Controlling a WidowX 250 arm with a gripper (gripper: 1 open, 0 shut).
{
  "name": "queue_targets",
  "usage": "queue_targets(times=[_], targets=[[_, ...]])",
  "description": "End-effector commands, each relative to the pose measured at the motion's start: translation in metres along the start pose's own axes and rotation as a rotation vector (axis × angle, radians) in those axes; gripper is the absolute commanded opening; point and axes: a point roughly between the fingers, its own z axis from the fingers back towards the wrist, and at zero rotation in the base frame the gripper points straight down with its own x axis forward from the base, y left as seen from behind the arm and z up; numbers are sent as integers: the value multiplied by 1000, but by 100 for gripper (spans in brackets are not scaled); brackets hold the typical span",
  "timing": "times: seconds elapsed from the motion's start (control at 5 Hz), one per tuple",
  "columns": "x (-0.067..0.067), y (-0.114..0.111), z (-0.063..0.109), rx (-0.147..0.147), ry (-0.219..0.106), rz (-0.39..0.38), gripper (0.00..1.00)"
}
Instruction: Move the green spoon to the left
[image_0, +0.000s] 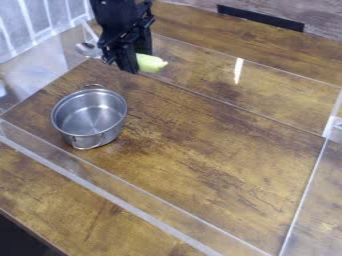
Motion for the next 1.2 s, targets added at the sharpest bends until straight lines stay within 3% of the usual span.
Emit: queue_targets(times=[0.0,0.4,0.6,1.0], targets=[[16,-10,6,-60,-22,20,0],[24,-19,-13,-58,-55,50,0],[26,-20,-17,-56,-68,55,100],[29,-25,-13,-56,-78,62,100]])
